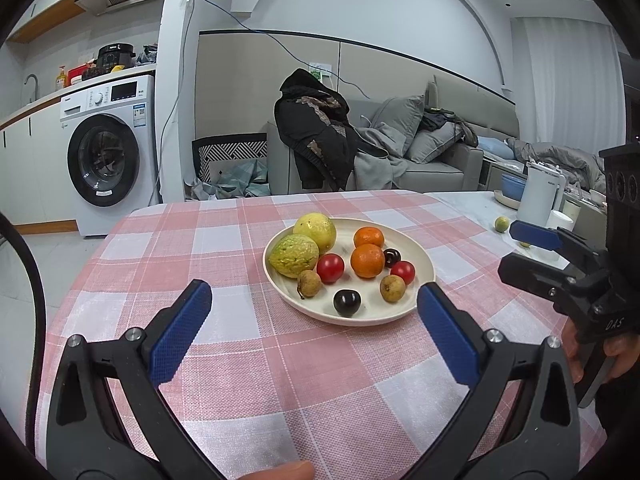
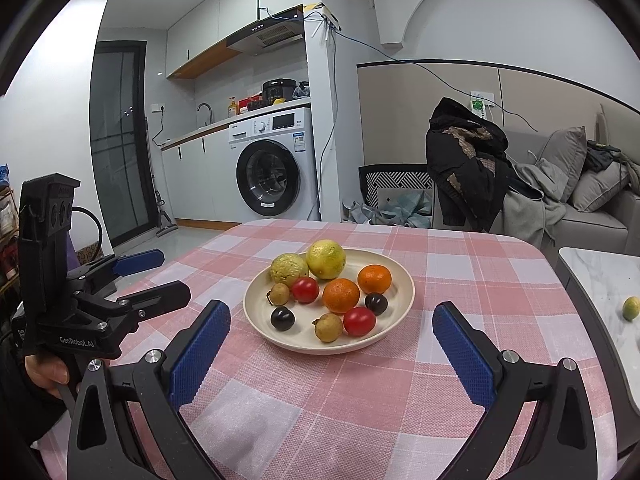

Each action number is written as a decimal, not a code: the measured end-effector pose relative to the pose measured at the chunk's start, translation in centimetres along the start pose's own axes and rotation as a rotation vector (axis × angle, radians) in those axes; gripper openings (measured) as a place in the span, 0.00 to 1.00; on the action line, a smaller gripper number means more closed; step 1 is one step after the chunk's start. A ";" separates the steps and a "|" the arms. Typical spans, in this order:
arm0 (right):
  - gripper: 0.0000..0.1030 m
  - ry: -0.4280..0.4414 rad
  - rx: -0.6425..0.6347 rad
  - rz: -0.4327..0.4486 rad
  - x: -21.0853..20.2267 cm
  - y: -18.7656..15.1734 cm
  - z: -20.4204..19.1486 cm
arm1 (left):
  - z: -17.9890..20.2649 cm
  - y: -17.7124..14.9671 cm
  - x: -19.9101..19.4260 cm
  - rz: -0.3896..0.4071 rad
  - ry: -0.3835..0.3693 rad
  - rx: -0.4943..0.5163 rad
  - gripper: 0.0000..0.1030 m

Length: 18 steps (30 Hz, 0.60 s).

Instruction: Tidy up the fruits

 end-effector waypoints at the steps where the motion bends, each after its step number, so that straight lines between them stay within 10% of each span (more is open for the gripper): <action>1: 1.00 -0.001 0.000 -0.001 0.0 0.0 0.0 | 0.0 0.0 0.0 0.000 -0.001 0.000 1.00; 18: 1.00 0.001 0.000 -0.002 0.1 0.1 0.0 | 0.0 0.0 0.0 0.001 -0.001 0.001 1.00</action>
Point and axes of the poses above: each gripper's, at about its wrist camera, not at the fingertips, and x roughly the way its jaws point, z to its right, y to its top, the point moved 4 cm from there along x, roughly the way its jaws point, and after that the axes turned 4 degrees about x, right-handed, at the moved point
